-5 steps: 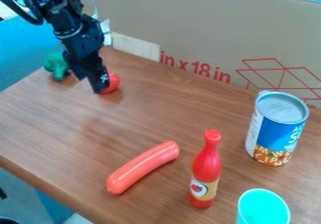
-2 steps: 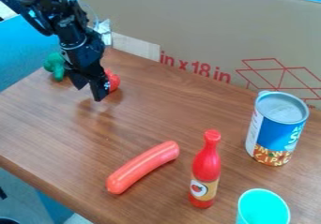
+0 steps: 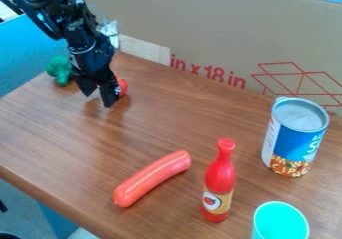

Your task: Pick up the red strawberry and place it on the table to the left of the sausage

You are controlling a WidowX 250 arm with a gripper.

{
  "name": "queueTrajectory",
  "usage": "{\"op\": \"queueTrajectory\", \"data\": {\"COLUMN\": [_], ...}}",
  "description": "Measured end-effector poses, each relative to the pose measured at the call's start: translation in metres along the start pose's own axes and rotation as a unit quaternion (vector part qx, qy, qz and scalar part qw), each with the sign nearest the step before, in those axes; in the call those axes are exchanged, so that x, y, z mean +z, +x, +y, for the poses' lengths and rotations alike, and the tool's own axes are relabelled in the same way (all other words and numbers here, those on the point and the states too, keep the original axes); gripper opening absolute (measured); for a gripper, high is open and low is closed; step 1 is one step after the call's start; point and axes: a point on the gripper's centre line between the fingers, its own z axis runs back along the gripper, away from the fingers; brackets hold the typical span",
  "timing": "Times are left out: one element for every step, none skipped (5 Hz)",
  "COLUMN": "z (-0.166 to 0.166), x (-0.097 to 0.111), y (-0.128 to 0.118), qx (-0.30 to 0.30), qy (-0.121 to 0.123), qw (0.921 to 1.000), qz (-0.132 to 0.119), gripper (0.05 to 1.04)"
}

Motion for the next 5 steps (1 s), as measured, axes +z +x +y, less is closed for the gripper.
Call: {"op": "queueTrajectory", "data": {"z": [0.0018, 0.0001, 0.0, 0.0016, -0.0014], "x": [-0.0031, -0.0078, -0.0093, -0.0097, -0.0071], "y": [0.0079, 0.0114, 0.0157, 0.0149, 0.0082], "qx": [0.02, 0.028, 0.033, 0.038, 0.044], "qy": [-0.015, -0.018, -0.014, -0.009, -0.02], "qw": [0.9997, 0.9994, 0.9993, 0.9991, 0.9987], "qz": [-0.004, -0.003, -0.009, -0.017, -0.019], "gripper": [1.001, 0.945, 0.679, 0.587, 0.579]}}
